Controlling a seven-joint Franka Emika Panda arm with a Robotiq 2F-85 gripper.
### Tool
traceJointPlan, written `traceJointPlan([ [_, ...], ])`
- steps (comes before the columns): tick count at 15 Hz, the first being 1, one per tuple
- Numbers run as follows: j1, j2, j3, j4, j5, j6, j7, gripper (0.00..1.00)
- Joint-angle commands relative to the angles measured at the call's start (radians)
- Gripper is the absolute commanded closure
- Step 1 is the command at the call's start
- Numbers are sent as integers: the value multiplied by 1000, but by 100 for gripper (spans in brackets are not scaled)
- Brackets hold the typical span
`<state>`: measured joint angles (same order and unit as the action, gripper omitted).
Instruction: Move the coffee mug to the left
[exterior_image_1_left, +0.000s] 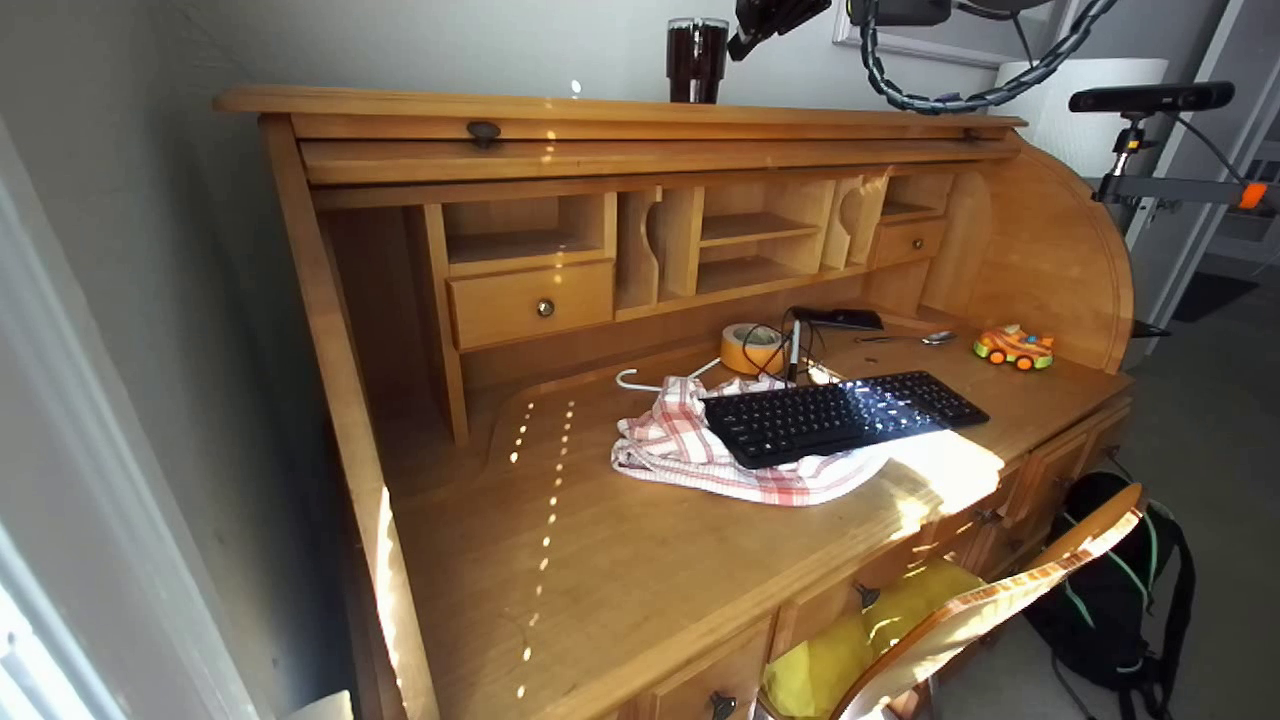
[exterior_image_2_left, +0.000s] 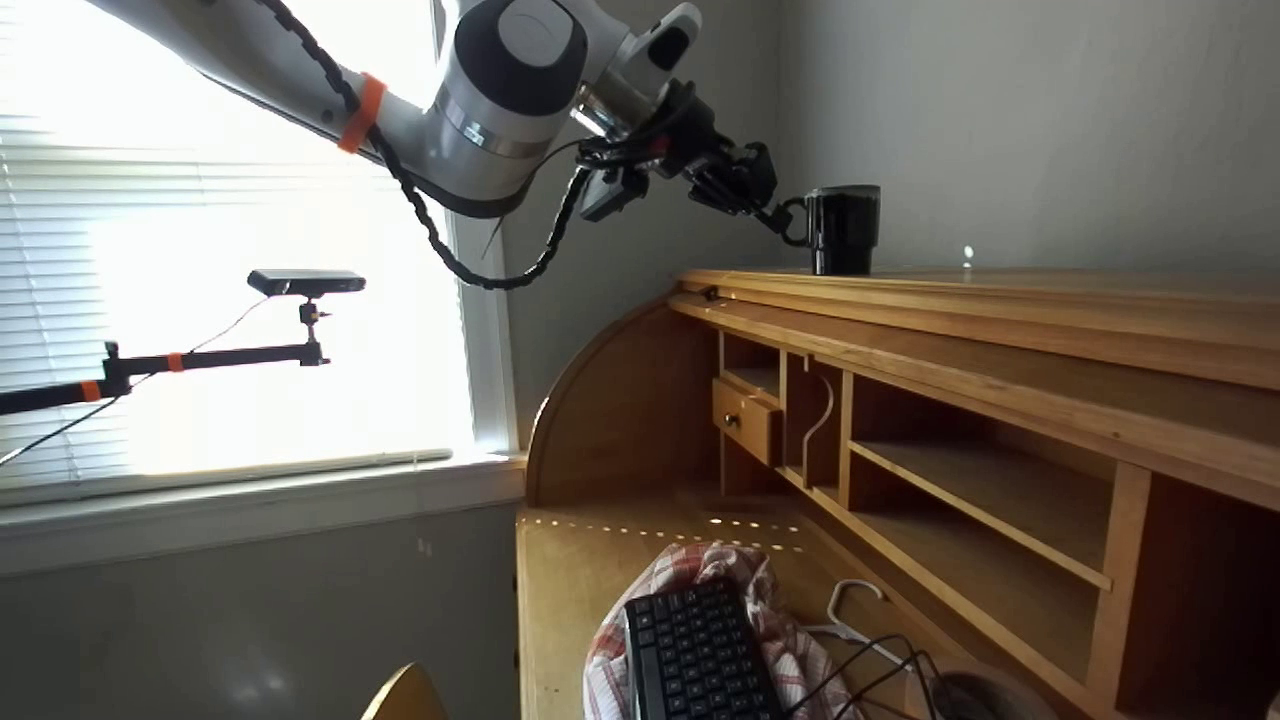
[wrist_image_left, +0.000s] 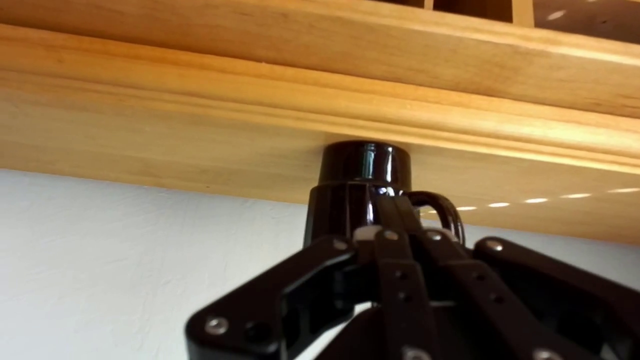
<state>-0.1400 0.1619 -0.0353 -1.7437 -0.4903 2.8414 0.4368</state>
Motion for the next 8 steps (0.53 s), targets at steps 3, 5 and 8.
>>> traceJointPlan([
  [3, 4, 73, -18, 93, -7, -7, 53, 100],
  [5, 5, 90, -21, 111, -5, 2, 61, 100],
  [8, 10, 119, -29, 145, -16, 3, 82, 100],
])
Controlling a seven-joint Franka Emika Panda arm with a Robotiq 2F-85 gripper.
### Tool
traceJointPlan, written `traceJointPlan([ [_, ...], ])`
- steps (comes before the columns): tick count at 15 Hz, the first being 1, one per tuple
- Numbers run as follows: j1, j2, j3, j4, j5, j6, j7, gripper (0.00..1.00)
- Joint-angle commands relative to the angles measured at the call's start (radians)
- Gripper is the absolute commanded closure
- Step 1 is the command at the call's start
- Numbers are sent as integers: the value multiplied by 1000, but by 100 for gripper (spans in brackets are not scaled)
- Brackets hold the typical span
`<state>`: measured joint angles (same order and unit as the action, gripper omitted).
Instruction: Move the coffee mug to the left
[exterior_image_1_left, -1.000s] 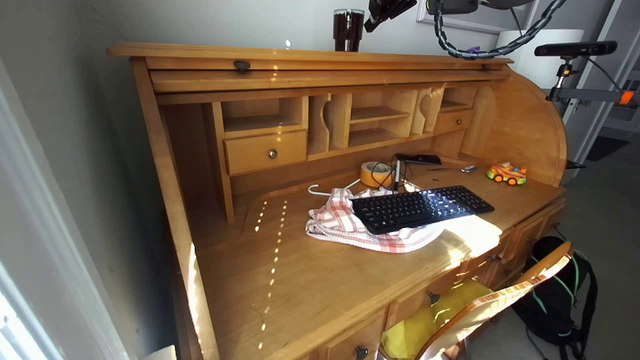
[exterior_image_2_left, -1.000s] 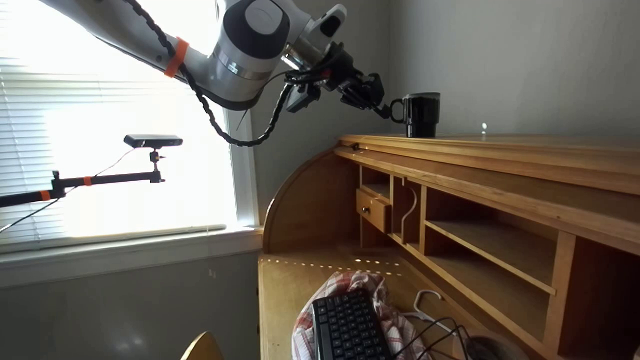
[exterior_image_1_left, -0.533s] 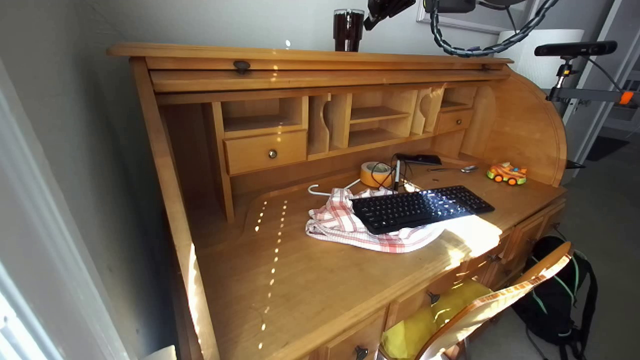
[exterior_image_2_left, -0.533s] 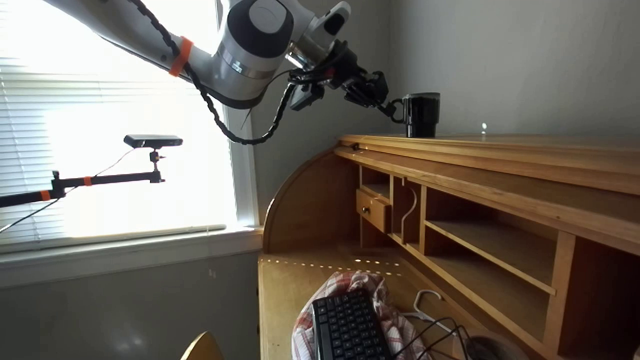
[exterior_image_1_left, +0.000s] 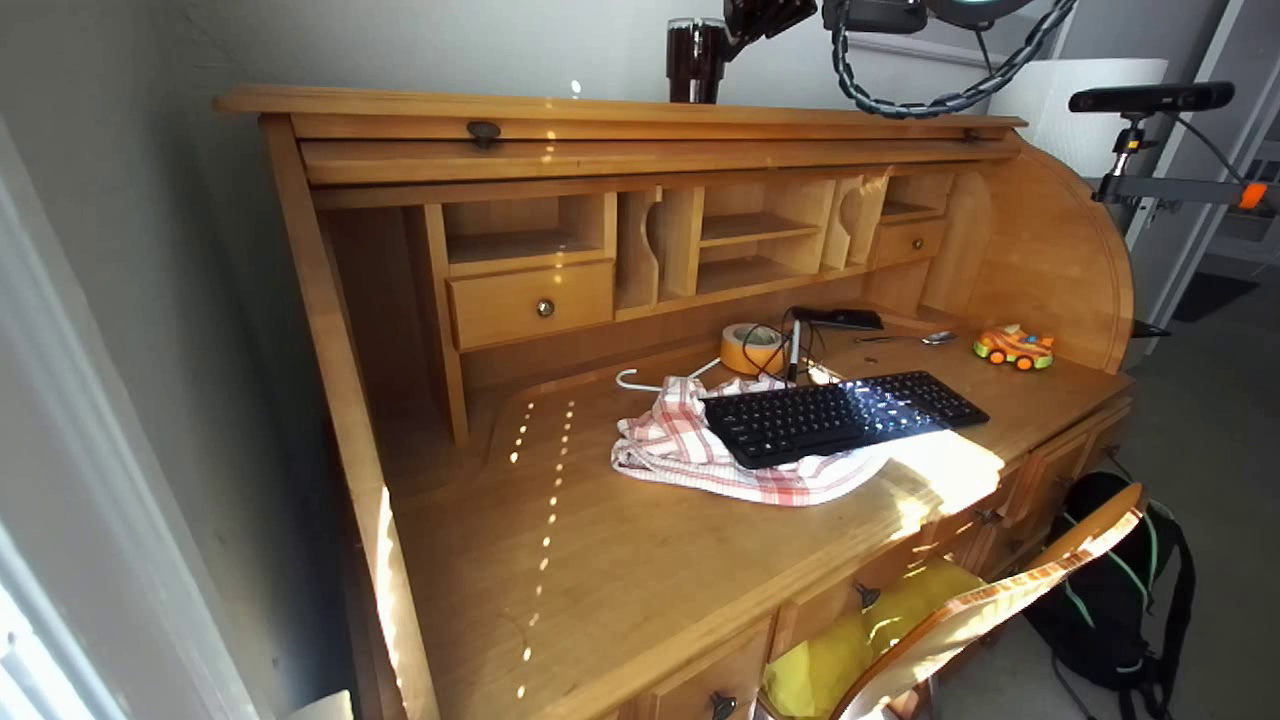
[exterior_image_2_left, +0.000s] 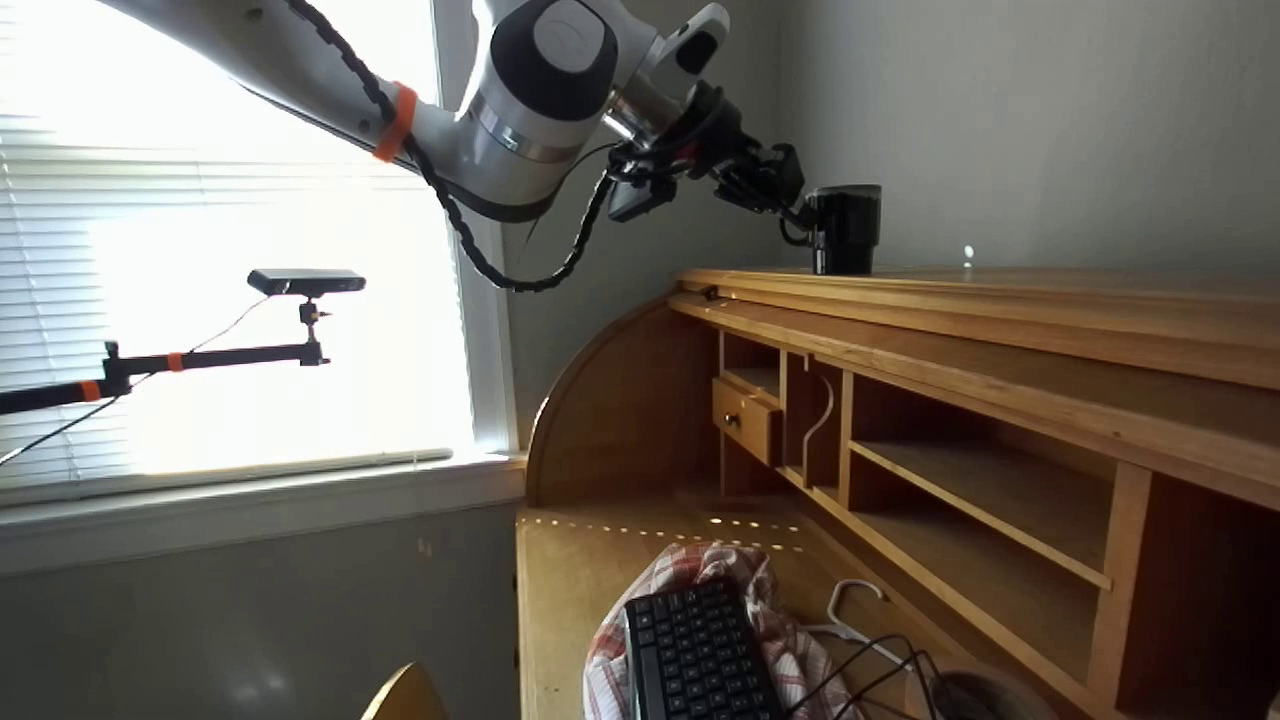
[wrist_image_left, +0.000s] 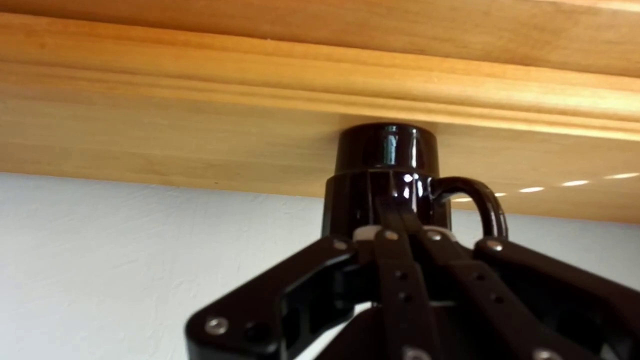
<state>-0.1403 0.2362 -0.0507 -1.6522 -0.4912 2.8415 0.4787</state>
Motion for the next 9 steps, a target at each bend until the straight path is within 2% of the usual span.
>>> traceJointPlan([
  [1, 12, 54, -16, 64, -18, 4, 49, 100],
  [9, 17, 107, -30, 127, -24, 5, 80, 100],
])
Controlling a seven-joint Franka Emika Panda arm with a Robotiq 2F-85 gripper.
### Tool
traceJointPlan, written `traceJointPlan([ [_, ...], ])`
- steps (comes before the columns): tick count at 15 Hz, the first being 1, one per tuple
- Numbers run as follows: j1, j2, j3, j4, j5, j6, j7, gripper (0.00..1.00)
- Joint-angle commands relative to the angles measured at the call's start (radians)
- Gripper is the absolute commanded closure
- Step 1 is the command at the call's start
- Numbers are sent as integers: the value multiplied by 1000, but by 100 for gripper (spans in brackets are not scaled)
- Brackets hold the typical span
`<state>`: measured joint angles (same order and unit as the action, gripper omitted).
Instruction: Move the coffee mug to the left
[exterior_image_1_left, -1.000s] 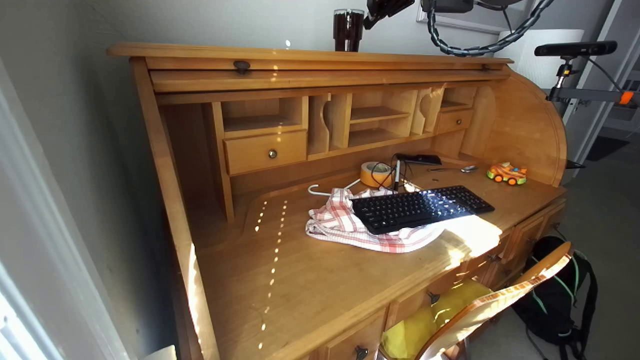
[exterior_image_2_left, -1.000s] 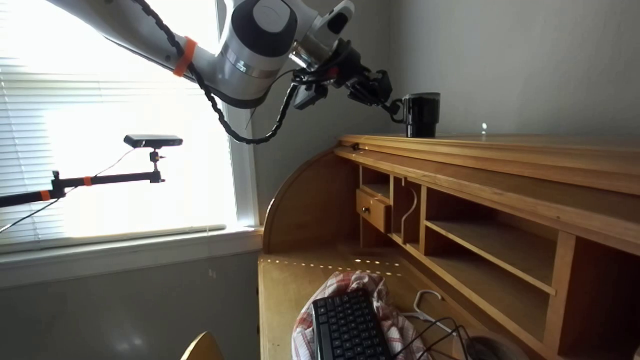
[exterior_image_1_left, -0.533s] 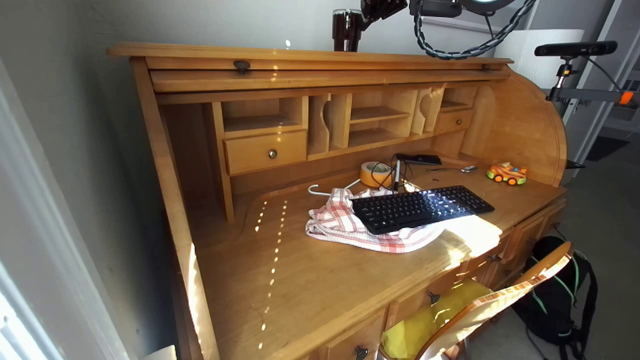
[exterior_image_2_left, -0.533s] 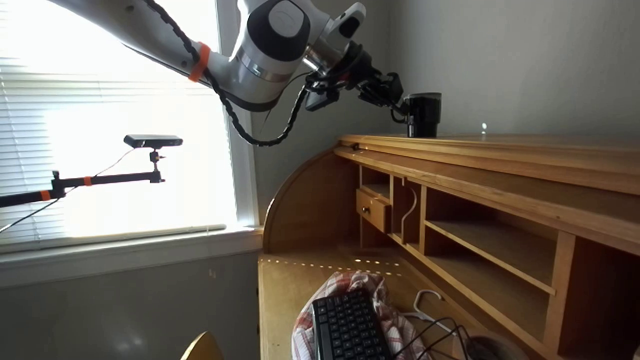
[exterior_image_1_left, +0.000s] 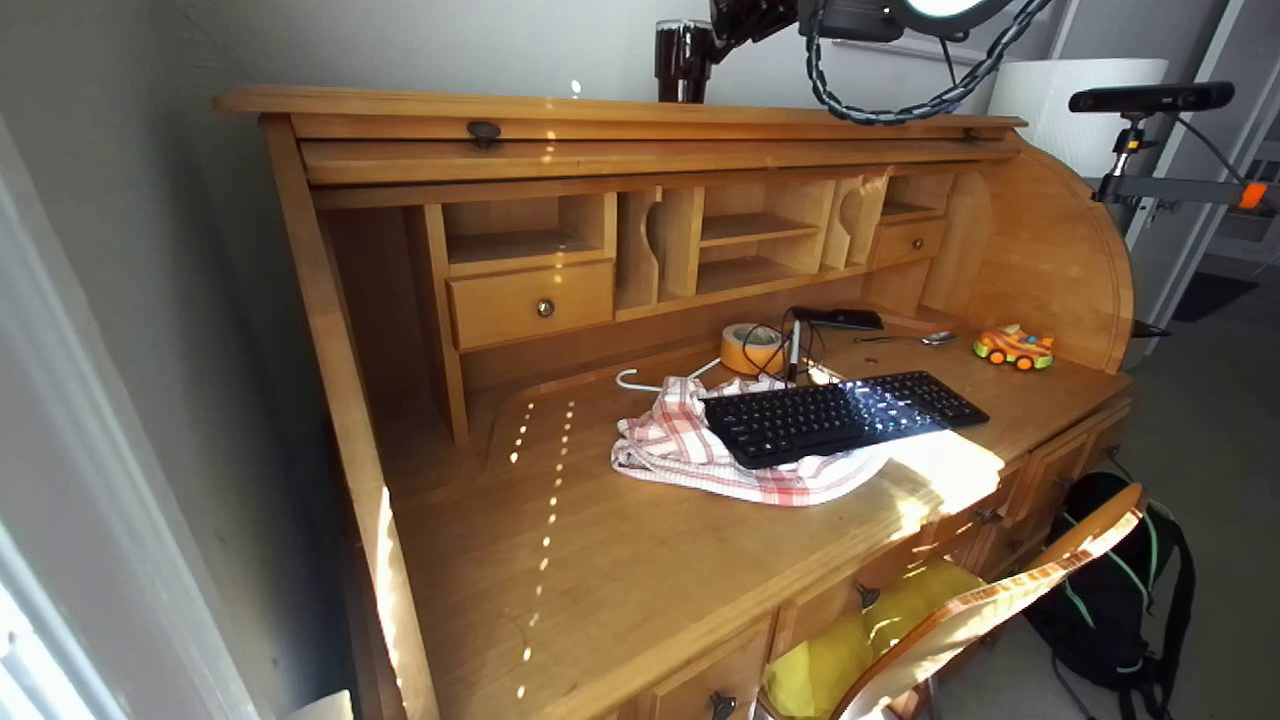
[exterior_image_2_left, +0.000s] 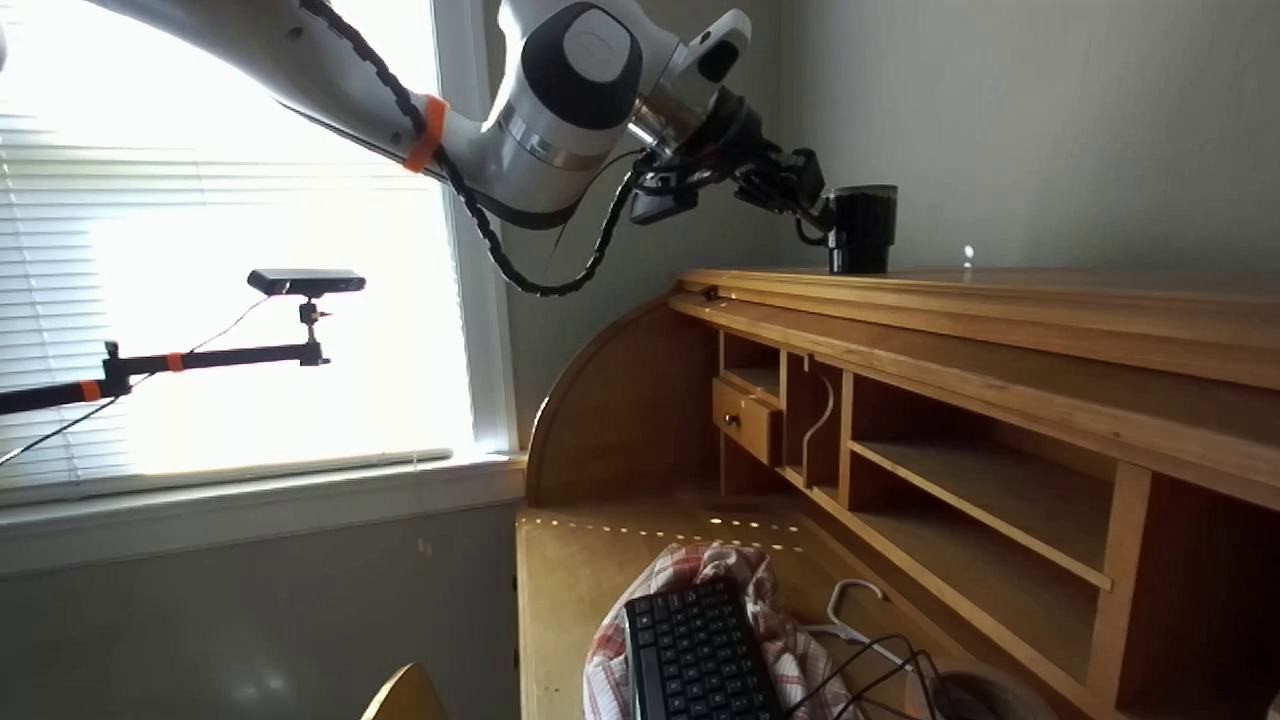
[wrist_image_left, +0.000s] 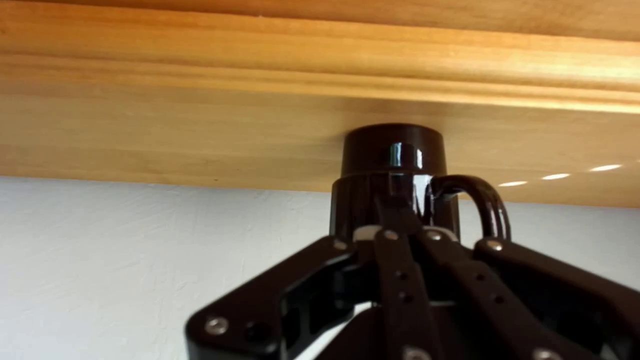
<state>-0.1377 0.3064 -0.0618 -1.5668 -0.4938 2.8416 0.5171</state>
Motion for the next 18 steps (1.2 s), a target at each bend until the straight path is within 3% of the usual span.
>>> traceJointPlan([
  [1, 16, 43, -21, 48, -24, 8, 48, 100],
  [18, 74, 135, -110, 134, -48, 69, 166, 100],
])
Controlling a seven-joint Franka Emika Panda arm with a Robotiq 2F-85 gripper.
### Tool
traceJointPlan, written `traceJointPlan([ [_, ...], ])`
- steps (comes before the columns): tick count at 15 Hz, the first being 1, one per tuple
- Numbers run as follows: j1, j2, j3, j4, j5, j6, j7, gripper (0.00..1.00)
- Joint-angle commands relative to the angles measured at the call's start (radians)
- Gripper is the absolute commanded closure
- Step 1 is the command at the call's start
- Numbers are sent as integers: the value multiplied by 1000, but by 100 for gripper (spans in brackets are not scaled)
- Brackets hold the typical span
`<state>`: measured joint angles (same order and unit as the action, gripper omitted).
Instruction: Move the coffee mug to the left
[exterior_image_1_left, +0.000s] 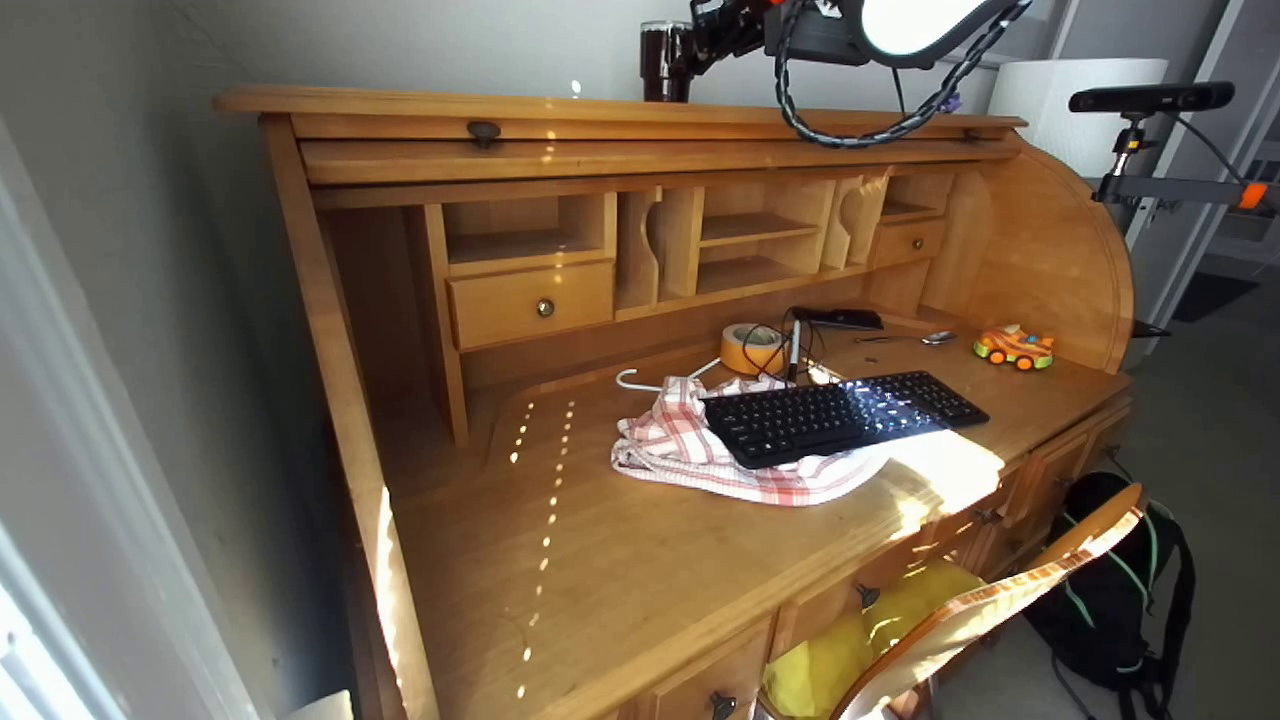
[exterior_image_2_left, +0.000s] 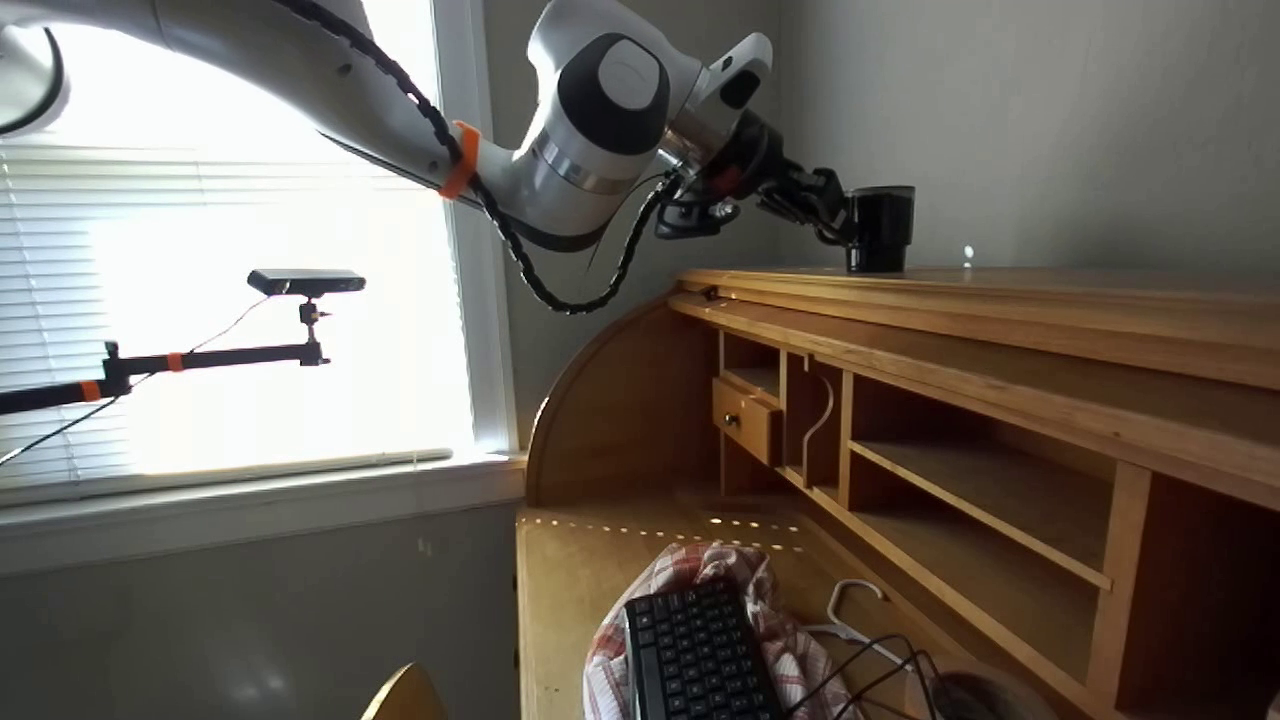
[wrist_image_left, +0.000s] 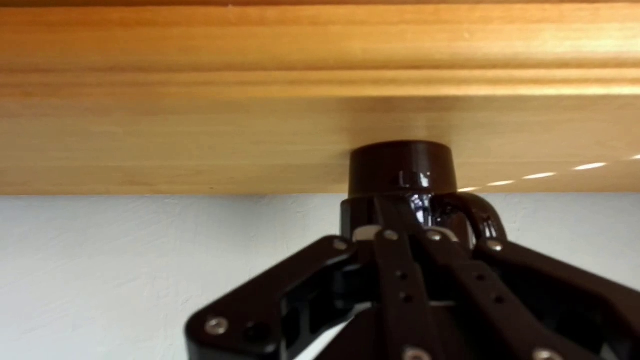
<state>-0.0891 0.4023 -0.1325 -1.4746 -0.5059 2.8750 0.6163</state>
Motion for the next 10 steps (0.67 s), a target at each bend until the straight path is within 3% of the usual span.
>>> traceJointPlan([
  [1, 31, 44, -47, 48, -36, 41, 76, 100],
  [7, 72, 81, -112, 92, -40, 78, 139, 100],
  [10, 81, 58, -114, 63, -39, 43, 99, 100],
])
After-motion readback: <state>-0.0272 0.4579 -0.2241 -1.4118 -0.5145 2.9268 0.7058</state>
